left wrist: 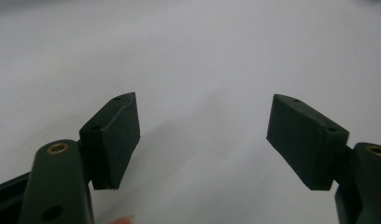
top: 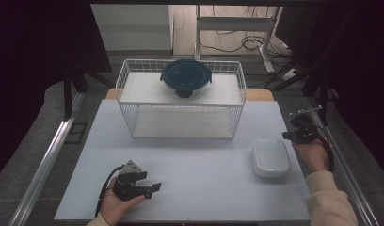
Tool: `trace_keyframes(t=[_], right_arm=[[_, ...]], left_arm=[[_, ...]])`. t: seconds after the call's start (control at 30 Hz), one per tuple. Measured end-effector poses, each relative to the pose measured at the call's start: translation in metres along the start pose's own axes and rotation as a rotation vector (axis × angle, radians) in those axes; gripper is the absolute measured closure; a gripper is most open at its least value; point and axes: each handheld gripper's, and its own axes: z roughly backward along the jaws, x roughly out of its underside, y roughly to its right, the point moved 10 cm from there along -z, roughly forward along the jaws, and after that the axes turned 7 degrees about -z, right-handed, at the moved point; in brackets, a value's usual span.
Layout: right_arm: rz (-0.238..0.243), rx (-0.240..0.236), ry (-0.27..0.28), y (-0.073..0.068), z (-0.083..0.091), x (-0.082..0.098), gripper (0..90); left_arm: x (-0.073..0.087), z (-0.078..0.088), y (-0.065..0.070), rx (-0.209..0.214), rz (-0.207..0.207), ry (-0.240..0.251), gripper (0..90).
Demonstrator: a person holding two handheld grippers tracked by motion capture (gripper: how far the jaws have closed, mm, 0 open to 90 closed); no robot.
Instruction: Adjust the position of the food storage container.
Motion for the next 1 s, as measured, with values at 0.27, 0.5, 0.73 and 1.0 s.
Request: trace_keyframes(t=[0.27,0.5,0.73,1.0], right_arm=[[-0.042,0.032,-0.097,0.015,-0.011,0.03,89.4],[-0.026,-0.017,-0.153,0.004,-0.015,0.049,89.4],[0.028,-0.1,-0.161,-0.033,-0.017,0.053,89.4],[0.109,-0.185,-0.155,-0.084,-0.02,0.056,89.4]], left_arm=[[0.0,-0.001,0.001,-0.001,-0.001,-0.002,25.2],[-0.001,0.001,-0.004,-0.006,0.015,0.006,25.3],[-0.001,0.0,-0.003,0.001,0.016,0.005,25.3],[0.0,0.0,-0.002,0.006,0.016,0.003,25.3]])
